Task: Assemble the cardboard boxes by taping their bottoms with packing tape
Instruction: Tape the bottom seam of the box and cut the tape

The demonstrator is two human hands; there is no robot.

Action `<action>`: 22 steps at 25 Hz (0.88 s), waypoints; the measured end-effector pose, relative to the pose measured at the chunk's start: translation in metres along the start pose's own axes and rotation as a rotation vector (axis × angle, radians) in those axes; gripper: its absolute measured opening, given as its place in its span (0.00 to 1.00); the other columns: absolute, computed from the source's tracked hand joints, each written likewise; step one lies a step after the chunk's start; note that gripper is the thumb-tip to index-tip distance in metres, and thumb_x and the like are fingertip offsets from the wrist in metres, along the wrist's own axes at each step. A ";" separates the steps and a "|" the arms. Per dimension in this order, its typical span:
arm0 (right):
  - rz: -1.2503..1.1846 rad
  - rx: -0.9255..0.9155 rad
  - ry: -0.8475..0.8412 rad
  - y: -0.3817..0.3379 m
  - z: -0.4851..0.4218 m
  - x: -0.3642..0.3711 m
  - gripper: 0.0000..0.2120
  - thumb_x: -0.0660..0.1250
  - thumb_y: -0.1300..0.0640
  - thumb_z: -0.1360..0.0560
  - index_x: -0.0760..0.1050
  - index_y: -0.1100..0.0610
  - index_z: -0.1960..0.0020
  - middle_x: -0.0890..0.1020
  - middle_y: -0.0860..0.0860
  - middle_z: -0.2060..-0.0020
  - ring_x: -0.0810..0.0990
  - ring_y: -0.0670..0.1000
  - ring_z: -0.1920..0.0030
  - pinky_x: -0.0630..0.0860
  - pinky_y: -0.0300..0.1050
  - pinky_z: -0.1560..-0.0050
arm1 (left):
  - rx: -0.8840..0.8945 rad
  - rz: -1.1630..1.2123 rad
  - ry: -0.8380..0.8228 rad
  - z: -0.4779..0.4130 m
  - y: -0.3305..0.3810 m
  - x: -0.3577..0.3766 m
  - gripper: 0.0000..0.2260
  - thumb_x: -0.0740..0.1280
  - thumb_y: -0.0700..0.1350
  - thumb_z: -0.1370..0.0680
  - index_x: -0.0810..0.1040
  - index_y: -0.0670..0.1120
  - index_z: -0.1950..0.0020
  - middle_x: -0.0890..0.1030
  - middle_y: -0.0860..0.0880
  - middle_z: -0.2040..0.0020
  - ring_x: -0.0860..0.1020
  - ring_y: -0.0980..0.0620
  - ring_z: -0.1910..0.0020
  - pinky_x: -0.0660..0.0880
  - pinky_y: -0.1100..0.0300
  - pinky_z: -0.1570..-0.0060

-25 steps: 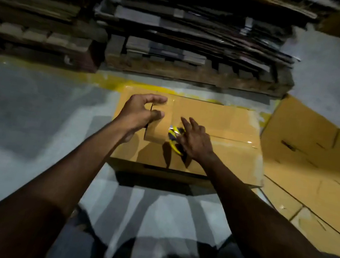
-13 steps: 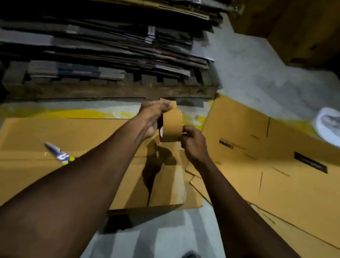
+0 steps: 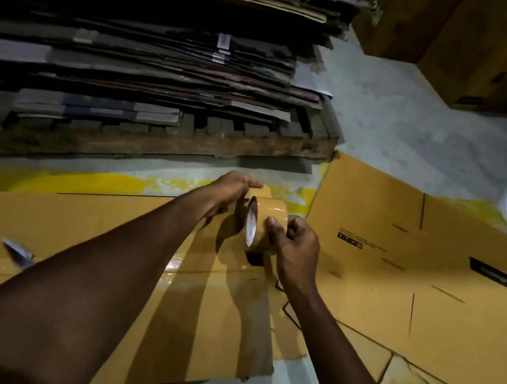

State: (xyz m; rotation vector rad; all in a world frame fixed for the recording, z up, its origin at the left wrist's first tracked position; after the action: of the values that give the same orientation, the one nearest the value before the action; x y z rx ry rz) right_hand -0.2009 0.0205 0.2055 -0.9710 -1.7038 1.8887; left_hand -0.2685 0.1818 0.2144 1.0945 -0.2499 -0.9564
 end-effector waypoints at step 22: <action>0.149 0.043 0.102 -0.013 -0.007 0.003 0.16 0.68 0.47 0.22 0.74 0.53 0.65 0.76 0.47 0.71 0.73 0.45 0.68 0.65 0.34 0.70 | -0.016 -0.688 -0.246 -0.041 -0.036 -0.005 0.13 0.59 0.43 0.17 0.75 0.42 0.35 0.75 0.40 0.37 0.73 0.40 0.39 0.69 0.53 0.46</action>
State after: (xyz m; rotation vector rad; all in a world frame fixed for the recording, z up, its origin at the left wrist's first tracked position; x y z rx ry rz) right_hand -0.1995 0.0294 0.2174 -1.1856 -1.5649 1.9244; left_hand -0.2658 0.2074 0.1658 1.0626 -0.0581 -1.7086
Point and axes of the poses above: each hand's wrist, its own z-axis away from the middle knuckle, its own x-axis out of the palm, y = z × x, the point moved 5 cm from there along -z, towards the middle knuckle
